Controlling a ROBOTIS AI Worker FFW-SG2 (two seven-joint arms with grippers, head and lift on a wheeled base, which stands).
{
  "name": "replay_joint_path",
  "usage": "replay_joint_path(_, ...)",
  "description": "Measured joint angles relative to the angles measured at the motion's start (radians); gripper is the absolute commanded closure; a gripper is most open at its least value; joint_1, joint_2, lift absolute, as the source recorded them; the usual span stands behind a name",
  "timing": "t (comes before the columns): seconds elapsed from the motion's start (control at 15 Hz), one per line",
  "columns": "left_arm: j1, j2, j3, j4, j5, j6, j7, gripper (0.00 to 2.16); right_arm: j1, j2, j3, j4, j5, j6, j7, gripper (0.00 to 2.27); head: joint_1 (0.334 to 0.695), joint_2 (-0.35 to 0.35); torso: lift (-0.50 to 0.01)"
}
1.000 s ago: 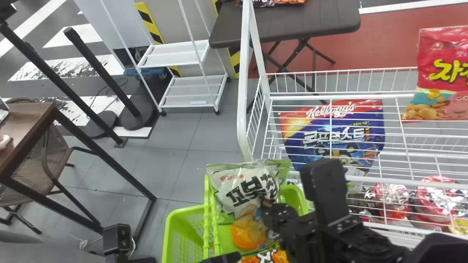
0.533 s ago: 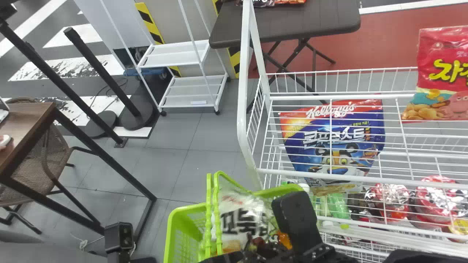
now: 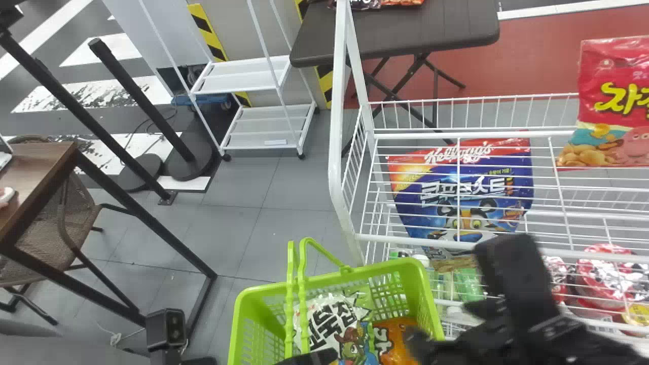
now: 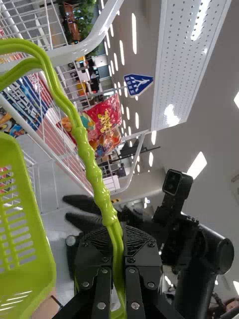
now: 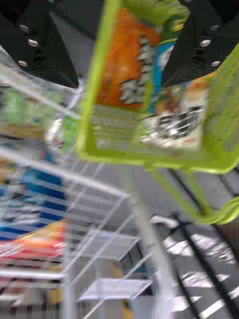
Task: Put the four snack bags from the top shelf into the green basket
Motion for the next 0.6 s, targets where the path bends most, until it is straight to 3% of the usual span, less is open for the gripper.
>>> replay_joint_path(0.2, -0.001, 0.000, 0.000, 0.002, -0.001, 0.000, 0.000, 2.15, -0.029, 0.002, -0.100, 0.011, 0.108, -0.042, -0.025, 0.06, 0.695, 0.336, -0.001)
replay_joint_path(0.27, -0.003, 0.000, 0.001, 0.004, -0.001, 0.000, 0.000, 2.15, -0.044, 0.002, -0.127, 0.039, 0.158, -0.094, -0.025, 0.06, 0.695, 0.291, -0.001)
replay_joint_path(0.33, -0.005, 0.000, 0.001, 0.006, -0.001, 0.000, 0.000, 2.15, -0.061, 0.002, -0.151, 0.074, 0.200, -0.145, -0.025, 0.06, 0.695, 0.203, -0.001)
replay_joint_path(0.6, -0.011, 0.000, 0.000, 0.011, -0.001, 0.001, 0.000, 2.15, -0.137, 0.004, -0.219, 0.225, 0.292, -0.282, -0.024, 0.06, 0.695, 0.068, -0.001)
